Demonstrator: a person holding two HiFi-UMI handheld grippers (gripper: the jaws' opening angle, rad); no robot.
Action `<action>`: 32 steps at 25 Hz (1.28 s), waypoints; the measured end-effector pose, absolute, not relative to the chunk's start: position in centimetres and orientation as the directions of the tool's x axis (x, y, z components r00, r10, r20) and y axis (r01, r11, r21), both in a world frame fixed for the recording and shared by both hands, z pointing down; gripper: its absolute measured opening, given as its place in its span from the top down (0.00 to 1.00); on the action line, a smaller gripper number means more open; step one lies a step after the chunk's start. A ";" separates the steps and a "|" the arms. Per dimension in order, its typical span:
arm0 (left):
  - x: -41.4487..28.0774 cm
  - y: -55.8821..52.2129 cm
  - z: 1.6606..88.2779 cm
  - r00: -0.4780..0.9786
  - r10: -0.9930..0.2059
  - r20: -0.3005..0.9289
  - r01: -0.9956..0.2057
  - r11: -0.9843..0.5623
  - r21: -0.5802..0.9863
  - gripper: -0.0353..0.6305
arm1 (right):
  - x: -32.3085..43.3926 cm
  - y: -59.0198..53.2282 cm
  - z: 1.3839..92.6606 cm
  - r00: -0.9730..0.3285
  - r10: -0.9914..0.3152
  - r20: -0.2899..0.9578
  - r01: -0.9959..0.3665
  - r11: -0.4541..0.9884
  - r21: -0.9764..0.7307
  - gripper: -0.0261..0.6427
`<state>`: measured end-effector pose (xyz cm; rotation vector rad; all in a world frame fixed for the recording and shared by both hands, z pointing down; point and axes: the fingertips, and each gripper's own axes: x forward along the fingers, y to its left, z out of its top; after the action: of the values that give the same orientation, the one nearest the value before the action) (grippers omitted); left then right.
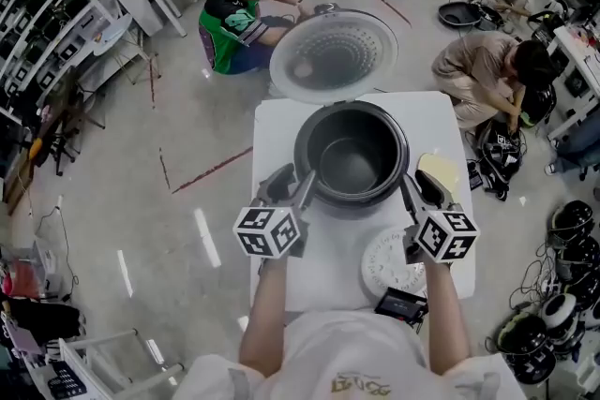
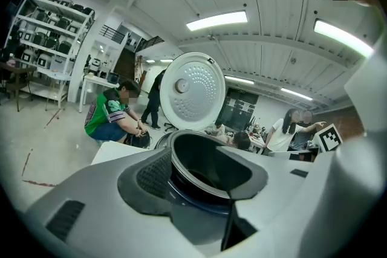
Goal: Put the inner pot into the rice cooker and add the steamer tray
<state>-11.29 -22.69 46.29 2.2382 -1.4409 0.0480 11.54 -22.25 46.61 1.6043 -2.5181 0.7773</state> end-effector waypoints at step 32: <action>-3.4 -13.2 53.9 0.609 -0.679 0.411 -0.780 -0.418 0.466 0.60 | 19.8 -9.8 54.5 -0.345 -0.804 0.485 -0.918 0.182 -0.352 0.72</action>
<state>-3.38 -13.15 53.94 2.2044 -1.1439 0.2092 19.76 -9.82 54.53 1.6729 -2.2617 0.8922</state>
